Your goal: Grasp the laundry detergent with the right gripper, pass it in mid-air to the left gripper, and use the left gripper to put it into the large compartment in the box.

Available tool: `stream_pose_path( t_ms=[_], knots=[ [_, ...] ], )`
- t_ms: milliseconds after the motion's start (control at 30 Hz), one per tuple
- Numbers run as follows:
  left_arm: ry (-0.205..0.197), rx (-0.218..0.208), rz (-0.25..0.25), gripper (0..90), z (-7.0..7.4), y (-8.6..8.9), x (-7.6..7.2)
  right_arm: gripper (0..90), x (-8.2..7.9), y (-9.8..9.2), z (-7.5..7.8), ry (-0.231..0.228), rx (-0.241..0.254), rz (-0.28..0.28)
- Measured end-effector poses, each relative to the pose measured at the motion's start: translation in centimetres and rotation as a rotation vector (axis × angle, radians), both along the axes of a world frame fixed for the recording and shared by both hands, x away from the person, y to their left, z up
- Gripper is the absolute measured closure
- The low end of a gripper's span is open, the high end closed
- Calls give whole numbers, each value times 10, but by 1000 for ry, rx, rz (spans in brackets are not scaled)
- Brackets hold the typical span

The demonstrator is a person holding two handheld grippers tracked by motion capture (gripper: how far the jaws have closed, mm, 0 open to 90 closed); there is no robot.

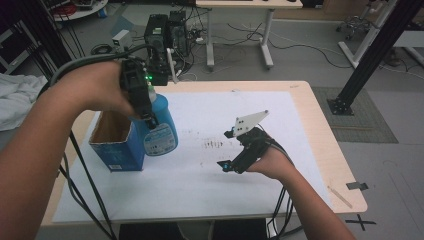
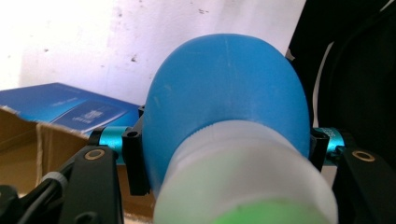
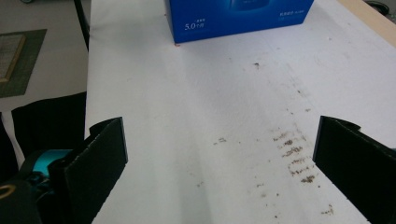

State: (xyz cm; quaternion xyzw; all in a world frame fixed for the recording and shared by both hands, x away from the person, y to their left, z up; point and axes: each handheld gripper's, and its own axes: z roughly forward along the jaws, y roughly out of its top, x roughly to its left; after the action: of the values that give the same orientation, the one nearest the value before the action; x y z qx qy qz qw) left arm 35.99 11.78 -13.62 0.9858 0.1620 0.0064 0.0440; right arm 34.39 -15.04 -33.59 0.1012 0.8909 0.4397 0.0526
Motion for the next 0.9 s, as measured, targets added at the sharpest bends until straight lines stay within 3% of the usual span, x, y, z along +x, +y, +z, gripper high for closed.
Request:
stream_pose_path(
  t_ms=[200, 400, 433, 500, 867, 900],
  knots=[
    [0, -30, 87, 379, 13, 22, 9, 23, 2, -2, 0, 7, -20, -7],
    [-5, -41, 141, 379, 24, 42, 16, 23, 3, -3, -1, 4, -48, -8],
    [-24, -42, 186, 379, 29, 54, 18, 23, 4, -4, -2, 6, -55, -12],
    [-29, -38, 214, 379, 32, 65, 21, 23, 4, -4, -4, 16, -69, -15],
    [-39, -35, 431, 379, 30, 109, 39, 23, 4, 1, -7, 22, -96, -20],
    [-39, -35, 431, 379, 30, 109, 39, 23, 4, 1, -7, 22, -96, -20]
  ],
)
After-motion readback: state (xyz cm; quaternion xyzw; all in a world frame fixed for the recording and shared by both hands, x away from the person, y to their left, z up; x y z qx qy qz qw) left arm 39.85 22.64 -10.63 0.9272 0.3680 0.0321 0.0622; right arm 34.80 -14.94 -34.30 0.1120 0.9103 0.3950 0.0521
